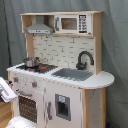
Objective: Play with the kitchen
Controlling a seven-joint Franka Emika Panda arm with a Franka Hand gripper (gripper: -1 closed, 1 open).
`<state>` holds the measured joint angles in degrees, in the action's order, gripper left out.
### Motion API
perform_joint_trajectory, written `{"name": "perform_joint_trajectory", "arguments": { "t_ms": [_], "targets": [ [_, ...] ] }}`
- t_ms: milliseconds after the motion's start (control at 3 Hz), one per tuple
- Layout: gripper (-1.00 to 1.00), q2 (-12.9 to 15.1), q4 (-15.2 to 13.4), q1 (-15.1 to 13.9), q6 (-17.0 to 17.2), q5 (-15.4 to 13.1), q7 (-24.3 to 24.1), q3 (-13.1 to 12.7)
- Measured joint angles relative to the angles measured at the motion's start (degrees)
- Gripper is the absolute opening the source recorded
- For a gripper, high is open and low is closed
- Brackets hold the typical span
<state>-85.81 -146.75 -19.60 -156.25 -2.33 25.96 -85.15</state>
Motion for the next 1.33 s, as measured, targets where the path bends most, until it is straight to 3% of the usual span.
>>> {"name": "perform_joint_trajectory", "arguments": {
  "t_ms": [1333],
  "targets": [
    [1.0, -0.31, -0.19, -0.02, 0.29, -0.27, -24.74, -4.45]
  ]
}}
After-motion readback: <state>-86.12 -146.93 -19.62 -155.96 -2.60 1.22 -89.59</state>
